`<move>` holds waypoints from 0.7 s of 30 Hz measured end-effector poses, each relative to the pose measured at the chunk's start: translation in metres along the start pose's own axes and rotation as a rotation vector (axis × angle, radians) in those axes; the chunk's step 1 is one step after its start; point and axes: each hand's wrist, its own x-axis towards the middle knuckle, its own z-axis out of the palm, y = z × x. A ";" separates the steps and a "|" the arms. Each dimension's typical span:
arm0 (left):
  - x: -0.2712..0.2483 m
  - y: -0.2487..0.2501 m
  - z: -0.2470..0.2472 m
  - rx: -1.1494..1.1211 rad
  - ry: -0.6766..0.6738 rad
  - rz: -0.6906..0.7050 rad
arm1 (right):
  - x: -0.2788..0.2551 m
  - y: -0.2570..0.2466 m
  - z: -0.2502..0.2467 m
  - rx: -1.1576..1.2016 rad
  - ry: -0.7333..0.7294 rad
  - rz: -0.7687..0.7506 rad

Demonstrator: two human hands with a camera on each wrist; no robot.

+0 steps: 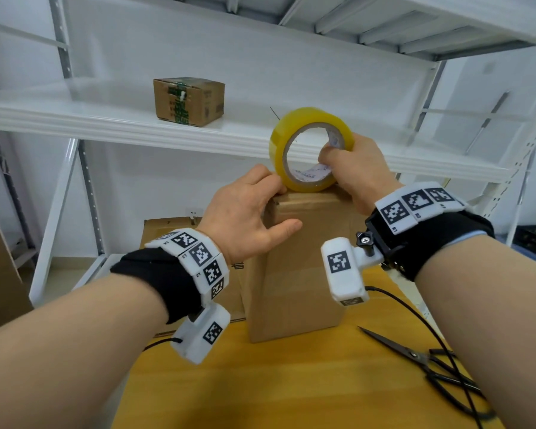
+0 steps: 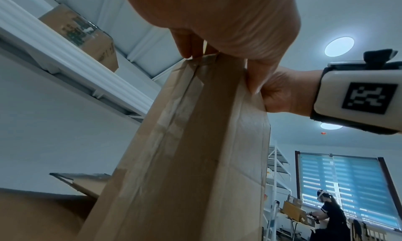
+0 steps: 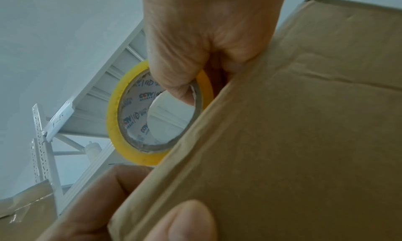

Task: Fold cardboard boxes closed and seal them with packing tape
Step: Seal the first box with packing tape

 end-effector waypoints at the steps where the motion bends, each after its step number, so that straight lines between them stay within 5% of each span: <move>1: 0.002 -0.001 -0.001 0.004 -0.003 0.015 | 0.000 0.000 0.000 -0.012 0.010 -0.008; 21: 0.007 -0.006 0.000 0.036 -0.050 0.031 | 0.011 0.016 -0.009 -0.017 0.104 -0.024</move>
